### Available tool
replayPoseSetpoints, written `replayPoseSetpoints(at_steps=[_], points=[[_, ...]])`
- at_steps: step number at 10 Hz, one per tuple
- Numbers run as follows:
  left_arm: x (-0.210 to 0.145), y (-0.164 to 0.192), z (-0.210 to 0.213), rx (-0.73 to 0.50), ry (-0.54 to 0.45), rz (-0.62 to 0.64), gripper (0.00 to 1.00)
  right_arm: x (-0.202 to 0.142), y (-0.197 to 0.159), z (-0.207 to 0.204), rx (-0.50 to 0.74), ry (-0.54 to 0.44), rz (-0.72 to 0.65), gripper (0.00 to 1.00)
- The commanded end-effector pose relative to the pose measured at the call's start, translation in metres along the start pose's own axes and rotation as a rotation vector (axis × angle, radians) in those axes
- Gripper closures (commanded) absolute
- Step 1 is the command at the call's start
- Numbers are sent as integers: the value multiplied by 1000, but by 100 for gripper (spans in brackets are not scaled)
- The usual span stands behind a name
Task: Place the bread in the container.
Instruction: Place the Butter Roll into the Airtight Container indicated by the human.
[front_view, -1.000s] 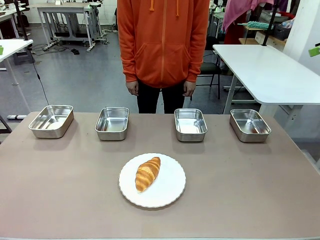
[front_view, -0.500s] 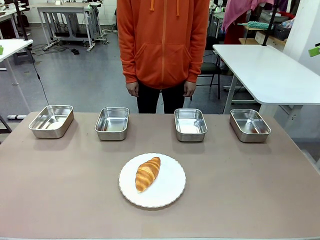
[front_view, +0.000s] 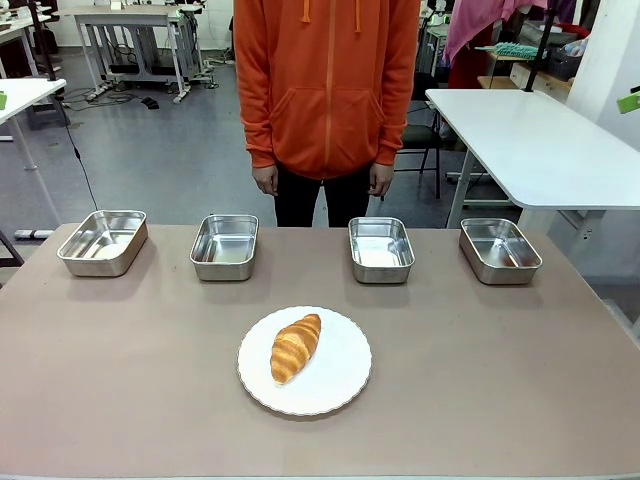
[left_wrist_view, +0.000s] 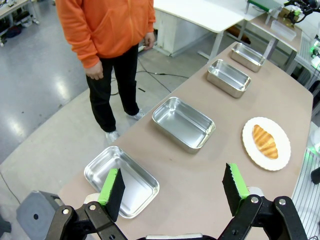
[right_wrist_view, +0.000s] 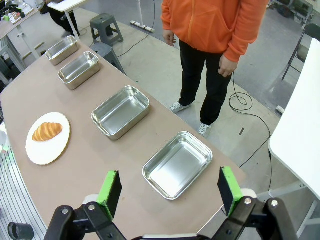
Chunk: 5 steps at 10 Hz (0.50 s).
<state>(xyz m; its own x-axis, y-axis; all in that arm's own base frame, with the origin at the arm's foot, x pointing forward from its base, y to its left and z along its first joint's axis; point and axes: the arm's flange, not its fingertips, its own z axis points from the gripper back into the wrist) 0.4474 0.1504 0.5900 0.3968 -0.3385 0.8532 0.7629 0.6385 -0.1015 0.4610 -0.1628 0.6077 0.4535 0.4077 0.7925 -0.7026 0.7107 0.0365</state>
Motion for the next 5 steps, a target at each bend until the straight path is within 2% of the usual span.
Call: replayPoseSetpoints(at_steps=[1,5], points=[[-1,-1,2,-10,-21,-8,0,1,1,0,3,-17,5,0],[-1,-1,2,-10,-21,-8,0,1,1,0,3,-17,5,0]])
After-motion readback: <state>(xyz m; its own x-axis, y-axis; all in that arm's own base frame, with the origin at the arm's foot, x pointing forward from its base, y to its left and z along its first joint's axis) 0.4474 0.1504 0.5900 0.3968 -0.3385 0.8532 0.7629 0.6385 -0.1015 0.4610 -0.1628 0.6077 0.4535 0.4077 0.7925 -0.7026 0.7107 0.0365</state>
